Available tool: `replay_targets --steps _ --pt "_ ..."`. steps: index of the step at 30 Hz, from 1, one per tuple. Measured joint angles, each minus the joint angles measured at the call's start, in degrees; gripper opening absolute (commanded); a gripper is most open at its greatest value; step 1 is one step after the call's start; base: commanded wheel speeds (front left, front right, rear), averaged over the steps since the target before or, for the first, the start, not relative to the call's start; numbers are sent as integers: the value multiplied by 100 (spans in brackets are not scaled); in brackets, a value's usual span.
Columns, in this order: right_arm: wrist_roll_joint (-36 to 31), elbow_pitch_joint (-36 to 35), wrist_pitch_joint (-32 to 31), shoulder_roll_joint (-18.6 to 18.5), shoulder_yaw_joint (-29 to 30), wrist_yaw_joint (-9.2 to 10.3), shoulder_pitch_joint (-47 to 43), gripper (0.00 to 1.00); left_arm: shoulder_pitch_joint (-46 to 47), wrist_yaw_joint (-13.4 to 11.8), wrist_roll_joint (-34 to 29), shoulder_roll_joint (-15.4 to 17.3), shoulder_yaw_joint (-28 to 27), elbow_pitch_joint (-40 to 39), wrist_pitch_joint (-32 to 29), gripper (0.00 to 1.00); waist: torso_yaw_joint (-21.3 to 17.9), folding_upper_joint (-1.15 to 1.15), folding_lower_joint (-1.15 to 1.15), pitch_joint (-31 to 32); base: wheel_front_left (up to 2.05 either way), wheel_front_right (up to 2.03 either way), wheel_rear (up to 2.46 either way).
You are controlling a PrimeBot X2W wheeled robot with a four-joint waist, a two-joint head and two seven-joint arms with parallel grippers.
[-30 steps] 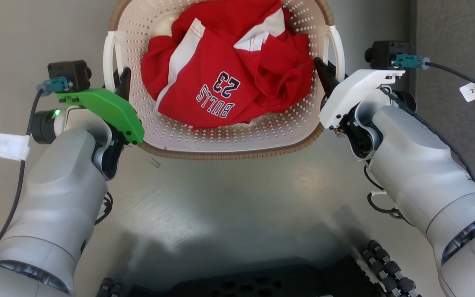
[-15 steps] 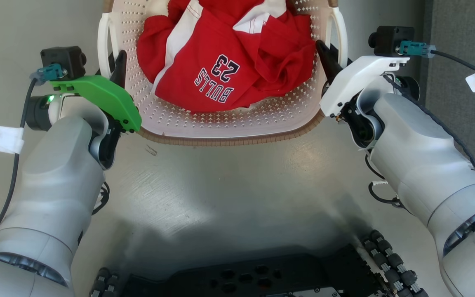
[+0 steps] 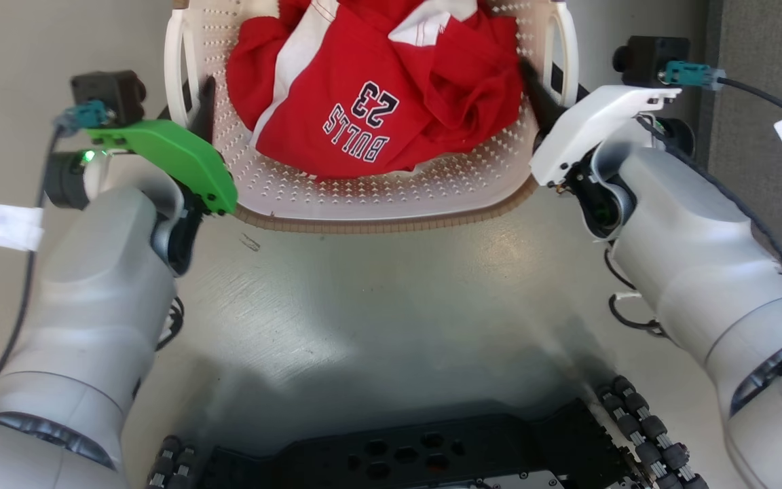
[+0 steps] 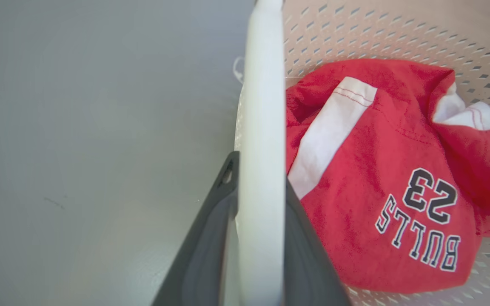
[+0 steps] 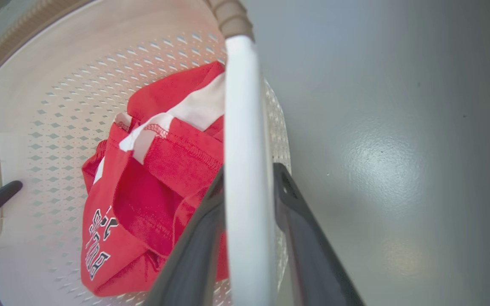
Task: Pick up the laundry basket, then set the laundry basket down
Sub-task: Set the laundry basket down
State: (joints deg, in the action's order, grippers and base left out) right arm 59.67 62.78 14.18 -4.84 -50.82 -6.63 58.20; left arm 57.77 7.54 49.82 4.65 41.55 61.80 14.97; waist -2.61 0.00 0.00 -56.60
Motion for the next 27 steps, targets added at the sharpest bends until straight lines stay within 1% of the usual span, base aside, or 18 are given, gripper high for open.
replay_targets --steps 1,2,5,19,27 --pt "1 0 0 22 7 -23 10 100 1 0 0 -10 9 38 -18 79 1 0 0 -3 0 0 0" --pt "1 2 1 56 10 -44 10 100 -2 0 0 -23 22 69 -30 100 1 0 0 -4 0 0 0" --pt "1 14 11 119 18 -44 12 100 -2 0 1 -51 31 71 -30 100 -2 0 0 1 0 0 0" --pt "1 160 16 122 113 -44 23 100 -2 1 0 -37 107 137 -29 100 -30 0 0 104 0 0 0" --pt "2 186 16 122 247 -44 13 100 -12 0 -3 25 98 176 -29 100 -67 0 0 312 0 0 0"
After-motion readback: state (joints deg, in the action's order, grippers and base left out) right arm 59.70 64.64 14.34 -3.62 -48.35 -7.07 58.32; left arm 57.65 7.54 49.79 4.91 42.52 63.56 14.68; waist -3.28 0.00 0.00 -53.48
